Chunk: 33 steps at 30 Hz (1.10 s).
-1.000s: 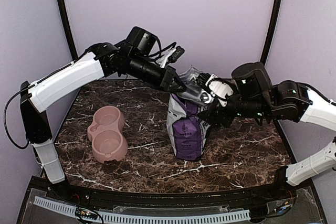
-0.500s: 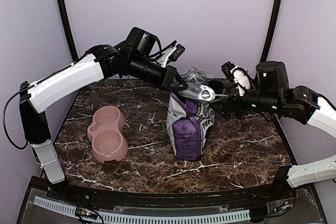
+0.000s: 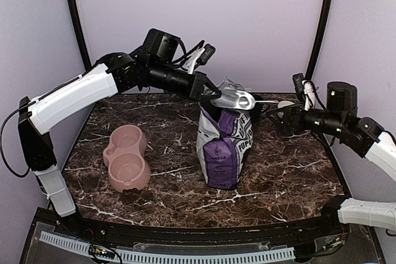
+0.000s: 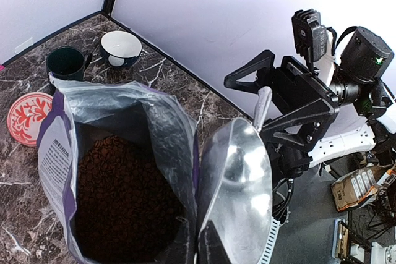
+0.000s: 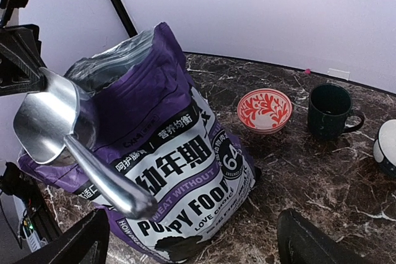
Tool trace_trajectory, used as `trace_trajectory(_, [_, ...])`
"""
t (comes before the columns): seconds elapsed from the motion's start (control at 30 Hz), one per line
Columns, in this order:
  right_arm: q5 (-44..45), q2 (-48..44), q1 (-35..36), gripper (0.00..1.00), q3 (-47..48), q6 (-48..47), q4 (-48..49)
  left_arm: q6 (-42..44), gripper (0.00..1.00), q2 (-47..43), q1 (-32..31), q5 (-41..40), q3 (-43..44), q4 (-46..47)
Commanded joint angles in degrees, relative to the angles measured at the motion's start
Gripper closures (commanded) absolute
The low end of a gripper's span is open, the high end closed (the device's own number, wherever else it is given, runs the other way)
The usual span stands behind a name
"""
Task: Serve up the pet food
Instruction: Pass from the right arm to the left, then pass from the left arm to the right
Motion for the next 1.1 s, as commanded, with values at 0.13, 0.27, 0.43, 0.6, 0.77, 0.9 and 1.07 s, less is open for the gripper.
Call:
trace_trajectory(0.13, [-13.9, -3.8, -7.4, 0.06, -5.0, 7.8, 9.2, 0.4, 1.00, -3.1, 0.0, -0.2, -0.9, 3.8])
trace_trajectory(0.27, [-15.8, -4.3, -8.7, 0.06, -6.2, 8.9, 10.4, 0.2, 1.00, -3.1, -0.1, 0.1, -0.9, 4.4])
trace_trajectory(0.43, [-16.8, -4.4, -9.1, 0.07, -6.8, 9.3, 11.0, 0.1, 1.00, -3.1, 0.0, 0.1, -1.0, 4.7])
trace_trajectory(0.6, [-17.0, -4.2, -9.2, 0.07, -7.1, 9.4, 11.6, 0.2, 1.00, -3.2, 0.0, 0.0, -1.1, 4.8])
trace_trajectory(0.77, [-17.3, -4.5, -9.3, 0.07, -7.5, 9.4, 12.3, 0.3, 1.00, -3.5, 0.0, 0.0, -1.6, 5.3])
trace_trajectory(0.9, [-17.1, -4.9, -9.4, 0.07, -7.9, 9.3, 12.7, 0.6, 1.00, -3.9, 0.0, 0.3, -2.6, 6.8])
trace_trajectory(1.07, [-17.1, -6.8, -9.6, 0.07, -9.6, 9.2, 14.3, 0.1, 1.00, -3.1, 0.0, 2.2, -3.2, 9.7])
